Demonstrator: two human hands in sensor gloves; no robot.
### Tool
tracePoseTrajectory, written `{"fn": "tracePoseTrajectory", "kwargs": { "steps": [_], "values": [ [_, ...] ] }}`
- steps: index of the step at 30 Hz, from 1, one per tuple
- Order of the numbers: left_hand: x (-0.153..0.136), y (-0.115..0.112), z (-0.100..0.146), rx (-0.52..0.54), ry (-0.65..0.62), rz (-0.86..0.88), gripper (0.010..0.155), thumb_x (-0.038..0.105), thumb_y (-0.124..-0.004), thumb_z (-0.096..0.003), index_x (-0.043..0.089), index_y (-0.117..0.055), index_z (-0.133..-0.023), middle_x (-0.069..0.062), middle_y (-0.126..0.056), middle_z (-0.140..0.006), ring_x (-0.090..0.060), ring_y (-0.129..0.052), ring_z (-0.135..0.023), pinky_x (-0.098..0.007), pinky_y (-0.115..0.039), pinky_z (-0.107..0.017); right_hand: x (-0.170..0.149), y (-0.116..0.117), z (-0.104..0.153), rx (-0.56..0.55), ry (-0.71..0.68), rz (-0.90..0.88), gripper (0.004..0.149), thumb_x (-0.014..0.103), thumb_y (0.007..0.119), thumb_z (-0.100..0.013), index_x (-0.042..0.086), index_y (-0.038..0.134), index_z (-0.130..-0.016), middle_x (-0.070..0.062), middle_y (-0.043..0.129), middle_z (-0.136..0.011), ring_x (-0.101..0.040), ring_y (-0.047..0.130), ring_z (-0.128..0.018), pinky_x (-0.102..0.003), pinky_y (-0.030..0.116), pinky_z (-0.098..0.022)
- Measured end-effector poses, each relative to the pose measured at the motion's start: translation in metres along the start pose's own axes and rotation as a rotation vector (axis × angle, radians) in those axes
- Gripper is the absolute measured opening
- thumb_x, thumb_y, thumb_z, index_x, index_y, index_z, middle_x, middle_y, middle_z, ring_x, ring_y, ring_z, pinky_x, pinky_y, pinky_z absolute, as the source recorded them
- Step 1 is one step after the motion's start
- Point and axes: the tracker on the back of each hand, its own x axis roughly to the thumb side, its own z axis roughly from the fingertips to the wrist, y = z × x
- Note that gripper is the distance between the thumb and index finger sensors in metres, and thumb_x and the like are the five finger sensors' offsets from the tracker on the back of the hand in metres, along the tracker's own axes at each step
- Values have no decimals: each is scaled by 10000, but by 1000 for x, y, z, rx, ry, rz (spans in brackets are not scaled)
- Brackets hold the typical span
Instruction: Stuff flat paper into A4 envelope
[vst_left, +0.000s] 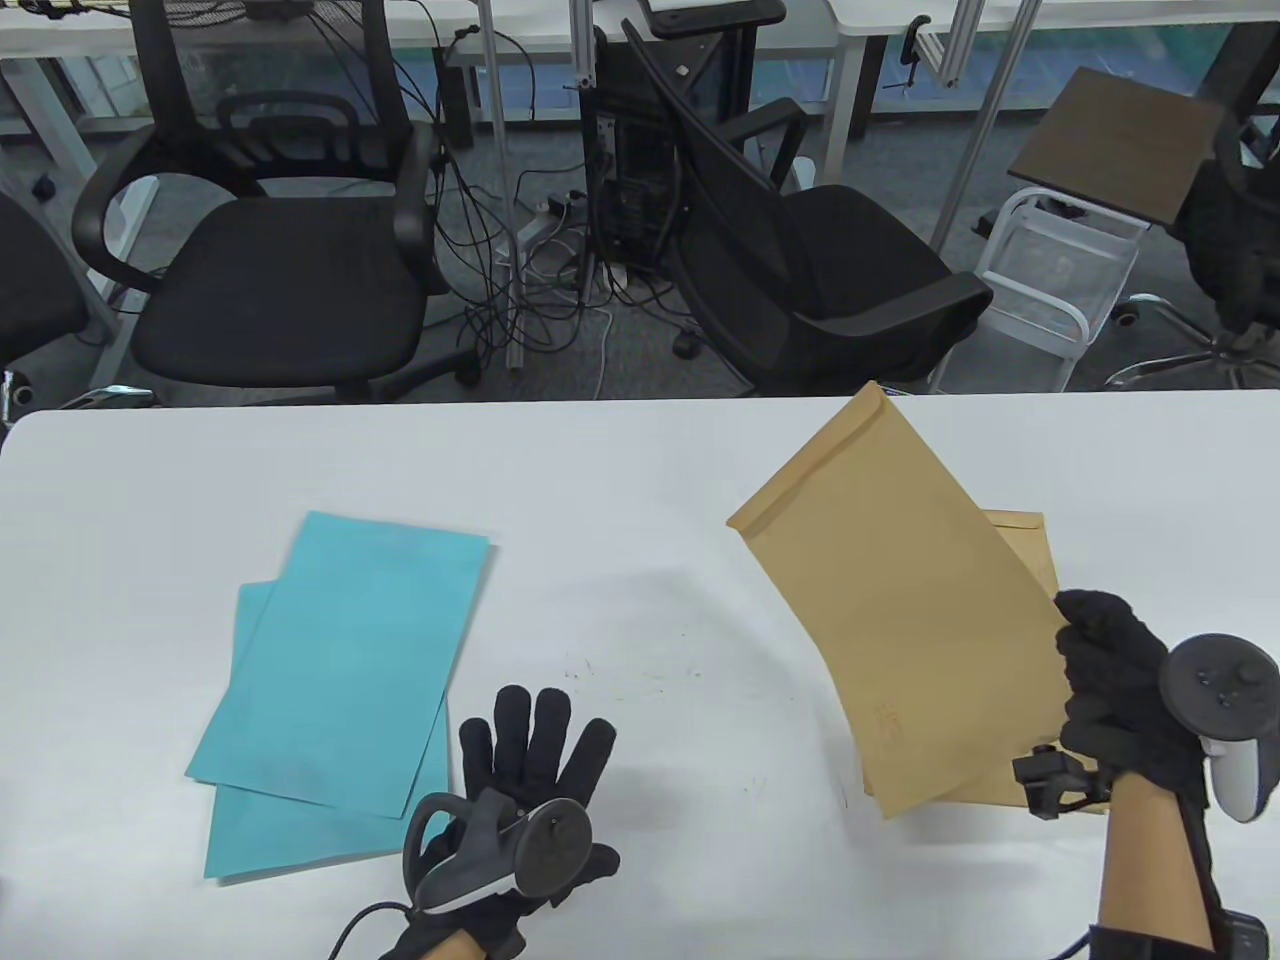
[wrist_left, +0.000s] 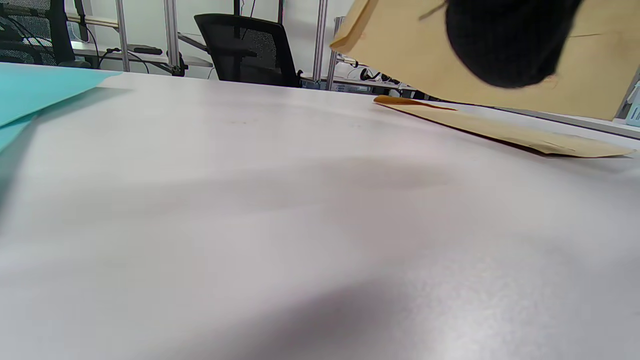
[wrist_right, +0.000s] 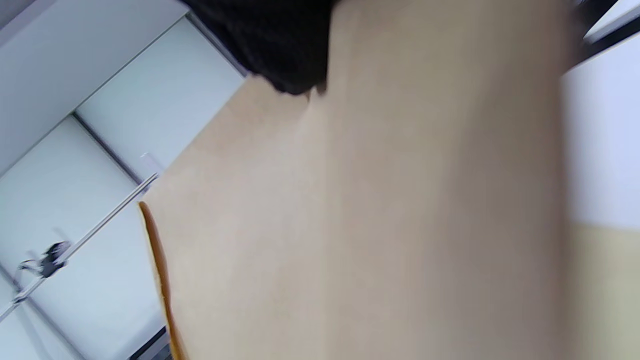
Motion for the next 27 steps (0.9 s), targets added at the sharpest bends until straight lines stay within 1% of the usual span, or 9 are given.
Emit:
{"fn": "tracePoseTrajectory", "kwargs": {
  "steps": [4, 6, 8, 9, 11, 14, 17, 21, 27],
  "values": [
    [1, 3, 2, 14, -8, -2, 1047, 657, -747, -398, 286, -94, -1126, -169, 134, -1111, -519, 149, -990, -762, -124, -713, 25, 34, -9, 156, -66, 23, 394, 111, 756, -495, 83, 788, -887, -271, 892, -762, -327, 974, -365, -648, 657, -520],
    [1, 5, 3, 21, -12, 6, 1047, 658, -746, -399, 285, -92, -1126, -167, 134, -1111, -519, 149, -990, -762, -122, -713, 42, 61, -16, 284, -99, 47, 395, 108, 757, -498, 80, 786, -891, -271, 890, -767, -331, 972, -370, -656, 648, -526],
    [0, 6, 4, 27, -12, 12, 1047, 657, -747, -399, 283, -93, -1126, -168, 132, -1110, -519, 149, -989, -762, -124, -712, 53, 80, -22, 355, -127, 78, 395, 103, 761, -497, 76, 792, -890, -276, 891, -767, -337, 973, -371, -663, 644, -528],
    [-1, 6, 5, 30, -13, 13, 1047, 657, -747, -398, 283, -93, -1126, -169, 132, -1111, -520, 147, -989, -762, -124, -713, 64, 97, -26, 422, -137, 129, 398, 100, 762, -499, 74, 790, -895, -277, 891, -772, -342, 971, -377, -673, 632, -534],
    [-1, 7, 5, 31, -16, 16, 1047, 657, -747, -398, 284, -94, -1126, -168, 130, -1111, -520, 146, -990, -762, -125, -713, 77, 119, -30, 471, -171, 239, 407, 97, 767, -501, 74, 786, -907, -273, 887, -789, -352, 972, -418, -703, 596, -554],
    [-2, 7, 4, 26, -16, 23, 1047, 657, -747, -399, 281, -96, -1127, -171, 128, -1112, -522, 144, -990, -763, -127, -712, 94, 153, -36, 449, -237, 476, 438, 94, 782, -493, 74, 781, -930, -257, 887, -816, -375, 973, -504, -752, 528, -584],
    [-4, 6, 4, 18, -14, 31, 1049, 658, -745, -400, 280, -90, -1125, -173, 127, -1110, -524, 141, -989, -764, -128, -711, 102, 183, -41, 462, -282, 624, 461, 97, 777, -492, 86, 767, -953, -231, 881, -843, -376, 970, -557, -768, 498, -596],
    [-10, 7, 4, 21, -6, 48, 1049, 662, -740, -403, 281, -79, -1122, -172, 129, -1111, -524, 141, -991, -765, -127, -710, 102, 217, -50, 463, -332, 666, 458, 99, 782, -486, 88, 777, -945, -229, 890, -826, -374, 972, -536, -741, 536, -587],
    [-12, 3, 1, -8, 8, 45, 1047, 661, -740, -405, 281, -80, -1123, -173, 127, -1112, -525, 140, -992, -765, -128, -710, 94, 247, -68, 531, -342, 783, 461, 104, 775, -495, 109, 768, -956, -206, 881, -854, -391, 950, -602, -754, 500, -601]
  ]
}}
